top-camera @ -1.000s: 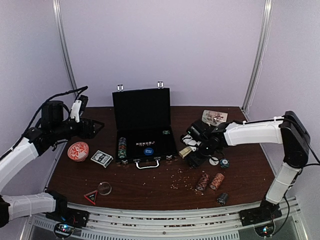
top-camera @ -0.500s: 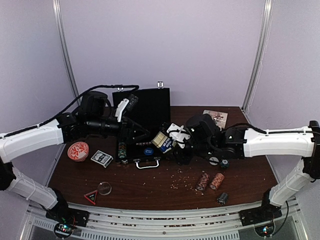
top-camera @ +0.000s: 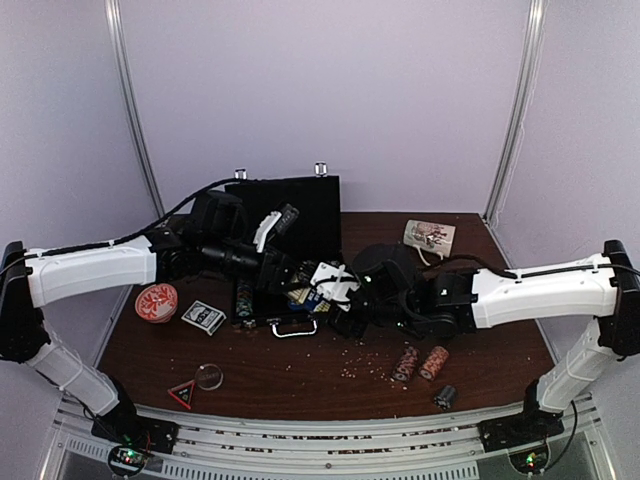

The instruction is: Pack up texas hold em set

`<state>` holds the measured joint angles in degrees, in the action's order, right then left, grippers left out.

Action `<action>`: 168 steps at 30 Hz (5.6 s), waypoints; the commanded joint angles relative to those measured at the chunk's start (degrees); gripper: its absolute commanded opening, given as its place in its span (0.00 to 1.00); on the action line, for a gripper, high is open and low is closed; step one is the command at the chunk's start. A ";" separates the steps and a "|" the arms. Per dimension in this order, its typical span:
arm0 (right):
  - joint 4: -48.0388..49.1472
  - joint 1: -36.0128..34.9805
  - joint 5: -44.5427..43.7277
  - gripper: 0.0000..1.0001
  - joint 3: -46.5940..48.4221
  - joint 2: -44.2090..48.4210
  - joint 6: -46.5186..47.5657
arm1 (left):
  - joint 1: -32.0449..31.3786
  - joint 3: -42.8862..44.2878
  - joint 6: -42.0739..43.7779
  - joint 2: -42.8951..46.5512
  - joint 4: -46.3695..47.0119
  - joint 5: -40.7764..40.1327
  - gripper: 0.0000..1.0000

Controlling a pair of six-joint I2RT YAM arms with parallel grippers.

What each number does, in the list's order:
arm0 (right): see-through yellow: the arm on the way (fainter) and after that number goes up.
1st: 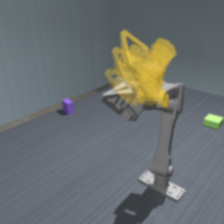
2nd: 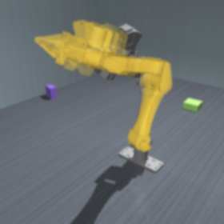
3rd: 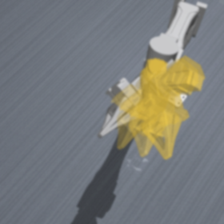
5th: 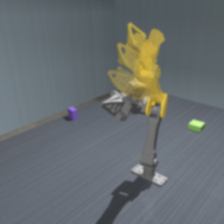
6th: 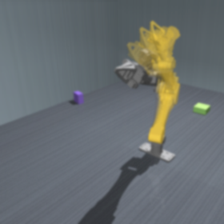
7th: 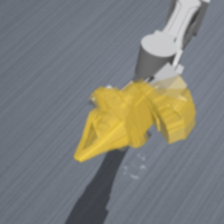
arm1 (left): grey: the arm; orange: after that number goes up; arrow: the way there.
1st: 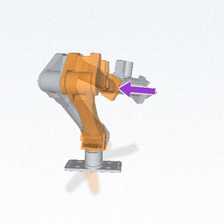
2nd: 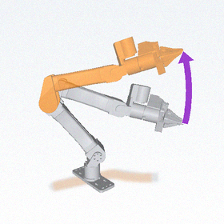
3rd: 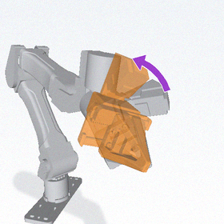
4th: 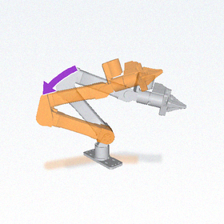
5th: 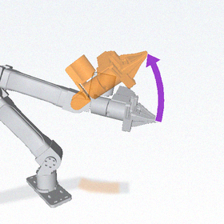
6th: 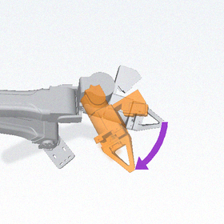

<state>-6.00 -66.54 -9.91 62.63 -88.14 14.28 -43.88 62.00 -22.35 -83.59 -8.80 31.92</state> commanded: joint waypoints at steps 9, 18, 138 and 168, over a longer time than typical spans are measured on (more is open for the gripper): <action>12.45 -2.23 -8.84 0.65 -3.62 1.78 2.25 | -0.11 -0.05 -1.46 1.41 6.88 4.91 0.05; 27.33 1.43 2.70 0.95 -11.17 5.69 -15.73 | 7.21 -7.25 -3.93 9.94 16.52 2.78 0.00; -12.19 16.89 25.69 0.45 36.10 -40.48 -27.96 | 8.87 -11.64 3.01 21.12 10.15 -22.38 0.79; -3.18 16.04 5.98 0.59 18.30 -19.58 -28.67 | 8.90 -12.38 4.51 24.21 9.36 -28.73 0.78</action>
<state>-12.91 -50.43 1.98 85.78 -116.62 -13.45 -35.14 48.45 -19.33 -62.02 -1.13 6.24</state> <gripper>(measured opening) 0.574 0.783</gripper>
